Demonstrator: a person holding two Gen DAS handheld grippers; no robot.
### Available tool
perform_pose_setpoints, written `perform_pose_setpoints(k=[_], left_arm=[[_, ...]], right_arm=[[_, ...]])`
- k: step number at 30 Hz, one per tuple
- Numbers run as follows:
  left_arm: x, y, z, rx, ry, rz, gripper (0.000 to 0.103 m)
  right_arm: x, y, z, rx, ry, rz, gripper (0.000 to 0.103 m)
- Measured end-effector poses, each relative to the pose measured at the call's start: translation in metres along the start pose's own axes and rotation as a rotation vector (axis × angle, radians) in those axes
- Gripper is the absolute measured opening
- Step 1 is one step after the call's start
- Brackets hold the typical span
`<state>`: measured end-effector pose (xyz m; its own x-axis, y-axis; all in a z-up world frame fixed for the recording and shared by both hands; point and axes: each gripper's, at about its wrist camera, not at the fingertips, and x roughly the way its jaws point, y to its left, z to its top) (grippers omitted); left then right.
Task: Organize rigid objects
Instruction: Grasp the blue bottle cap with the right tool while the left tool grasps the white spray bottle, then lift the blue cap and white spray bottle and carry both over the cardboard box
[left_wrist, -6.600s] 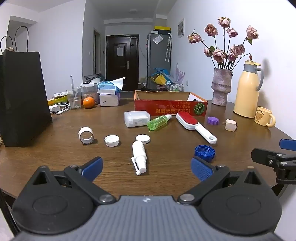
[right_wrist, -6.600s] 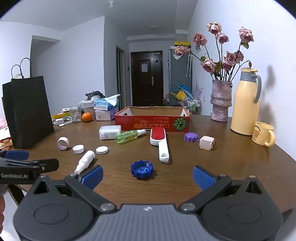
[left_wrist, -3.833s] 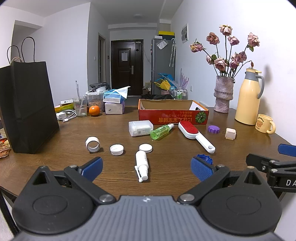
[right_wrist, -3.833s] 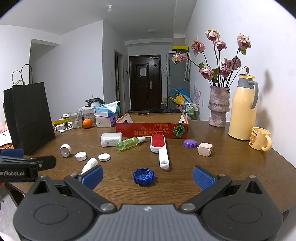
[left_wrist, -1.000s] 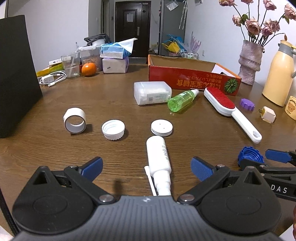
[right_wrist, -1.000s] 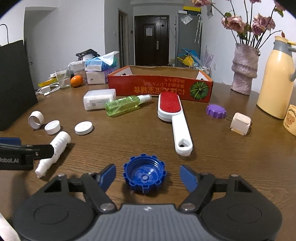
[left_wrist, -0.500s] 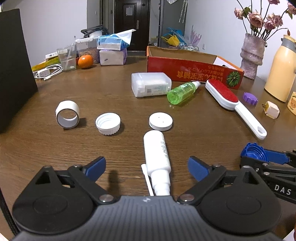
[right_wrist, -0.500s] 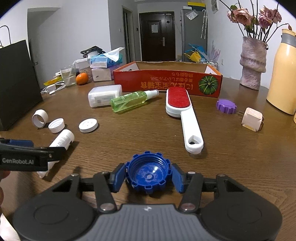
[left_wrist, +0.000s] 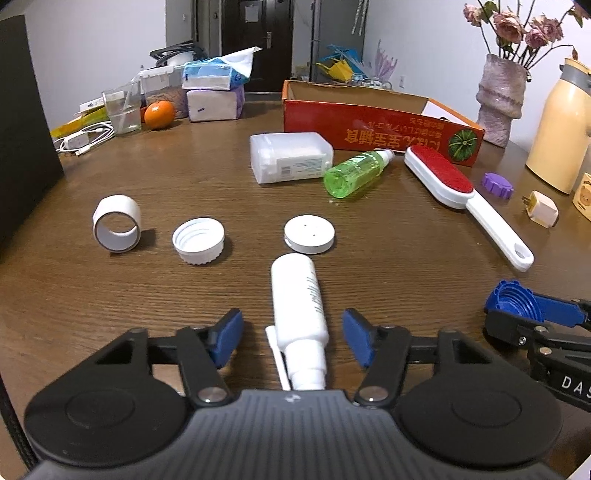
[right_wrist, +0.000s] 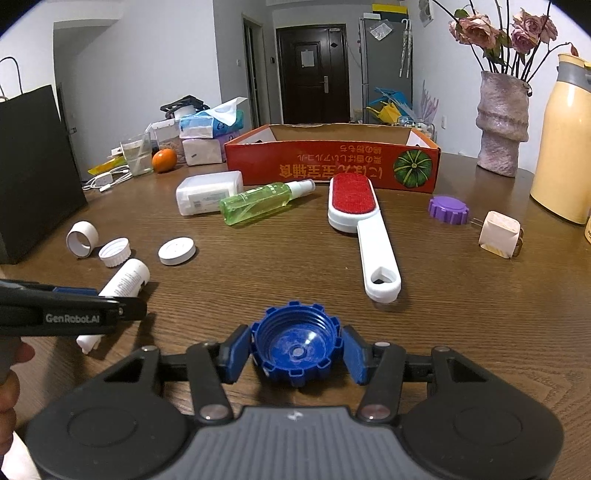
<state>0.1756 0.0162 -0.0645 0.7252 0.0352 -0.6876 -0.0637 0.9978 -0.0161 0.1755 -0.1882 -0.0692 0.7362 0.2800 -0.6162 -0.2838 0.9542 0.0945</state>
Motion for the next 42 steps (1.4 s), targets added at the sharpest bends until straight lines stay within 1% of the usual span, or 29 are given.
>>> perform_pose_setpoints(k=[2,3,5,6,8,12,18,31,42], left_arm=[[0.001,-0.002,0.000,0.007,-0.003,0.002,0.053],[0.001,-0.002,0.000,0.013,-0.004,0.005,0.047],[0.001,-0.003,0.000,0.017,-0.008,0.007,0.042],[0.001,-0.003,0.001,0.016,-0.008,0.003,0.035],[0.001,-0.002,0.002,0.013,-0.007,-0.002,0.034],[-0.001,-0.003,0.003,0.015,-0.013,-0.006,0.029],[-0.004,-0.006,0.007,0.025,-0.020,-0.010,0.029],[-0.017,-0.012,0.026,0.036,-0.078,-0.018,0.029],[-0.031,-0.018,0.056,0.037,-0.143,-0.046,0.029]], right_arm=[[0.000,0.000,0.000,0.000,-0.001,0.000,0.052],[0.000,0.000,0.000,0.000,-0.001,0.000,0.052],[0.000,0.000,0.000,0.001,-0.003,0.000,0.052],[-0.001,0.000,0.001,0.001,-0.004,0.000,0.052],[-0.001,-0.001,0.001,0.002,-0.005,0.000,0.052],[-0.002,-0.002,0.002,0.003,-0.008,0.001,0.052],[-0.006,-0.003,0.006,0.002,-0.030,0.007,0.052],[-0.011,-0.009,0.019,0.007,-0.065,0.006,0.052],[-0.015,-0.015,0.042,0.016,-0.110,-0.006,0.052]])
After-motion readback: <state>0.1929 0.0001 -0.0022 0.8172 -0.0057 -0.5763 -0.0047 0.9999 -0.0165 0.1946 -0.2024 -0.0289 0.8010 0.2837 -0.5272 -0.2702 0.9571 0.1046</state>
